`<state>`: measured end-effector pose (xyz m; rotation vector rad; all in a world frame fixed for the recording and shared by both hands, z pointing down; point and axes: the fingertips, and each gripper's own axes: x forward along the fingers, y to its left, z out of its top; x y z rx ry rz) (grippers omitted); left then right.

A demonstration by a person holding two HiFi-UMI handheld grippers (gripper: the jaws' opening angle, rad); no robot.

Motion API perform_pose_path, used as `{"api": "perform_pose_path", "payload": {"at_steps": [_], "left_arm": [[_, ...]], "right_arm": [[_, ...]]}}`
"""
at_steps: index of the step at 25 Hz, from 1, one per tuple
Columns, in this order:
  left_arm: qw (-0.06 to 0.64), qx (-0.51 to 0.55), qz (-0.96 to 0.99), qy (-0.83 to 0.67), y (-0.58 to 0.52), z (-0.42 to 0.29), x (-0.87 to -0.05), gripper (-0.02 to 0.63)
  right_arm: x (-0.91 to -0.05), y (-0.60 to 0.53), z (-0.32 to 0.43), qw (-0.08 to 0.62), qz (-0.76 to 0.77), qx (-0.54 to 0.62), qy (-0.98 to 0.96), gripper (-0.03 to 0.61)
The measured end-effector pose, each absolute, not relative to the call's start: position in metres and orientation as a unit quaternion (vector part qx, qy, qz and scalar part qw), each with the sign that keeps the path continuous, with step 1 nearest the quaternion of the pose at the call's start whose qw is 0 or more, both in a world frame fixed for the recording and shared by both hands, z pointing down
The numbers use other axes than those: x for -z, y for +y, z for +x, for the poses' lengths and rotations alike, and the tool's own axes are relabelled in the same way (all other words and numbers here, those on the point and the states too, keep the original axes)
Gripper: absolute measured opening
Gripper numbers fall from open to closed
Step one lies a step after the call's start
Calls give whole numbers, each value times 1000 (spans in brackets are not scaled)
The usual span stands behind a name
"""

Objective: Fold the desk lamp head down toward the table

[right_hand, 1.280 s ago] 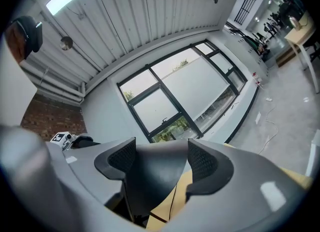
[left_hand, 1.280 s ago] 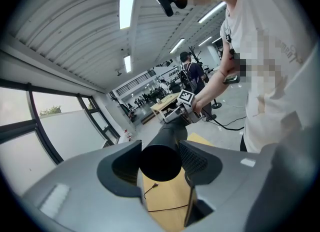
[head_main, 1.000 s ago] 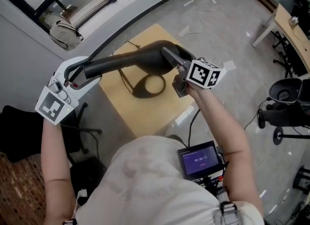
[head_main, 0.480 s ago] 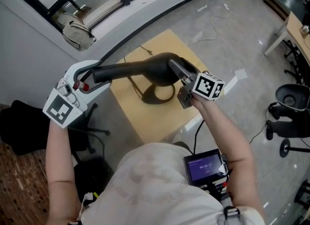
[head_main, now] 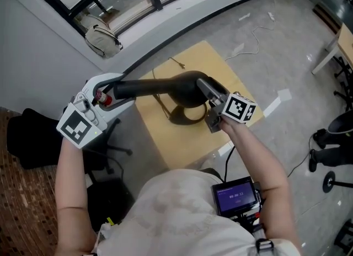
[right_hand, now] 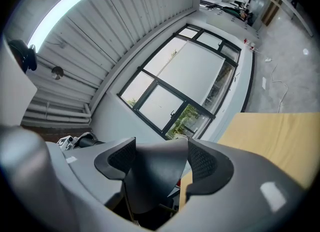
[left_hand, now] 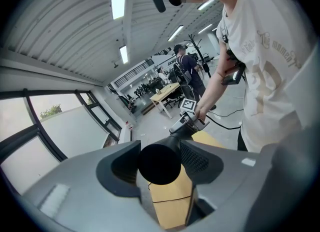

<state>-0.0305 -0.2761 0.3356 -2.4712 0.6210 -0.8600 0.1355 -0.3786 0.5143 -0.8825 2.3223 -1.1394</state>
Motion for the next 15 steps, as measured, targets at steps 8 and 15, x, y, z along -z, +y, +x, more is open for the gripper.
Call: {"api": "perform_pose_path", "payload": {"at_steps": [8,15], "left_arm": [[220,340,-888,219,-275,-27,-332,249],[218,355,-885,210,-277,-19,-332,250]], "right_arm": [[-525,-374,122,219,-289,443,820,337],[-532,-371,118,236,-271,456,814,337]]}}
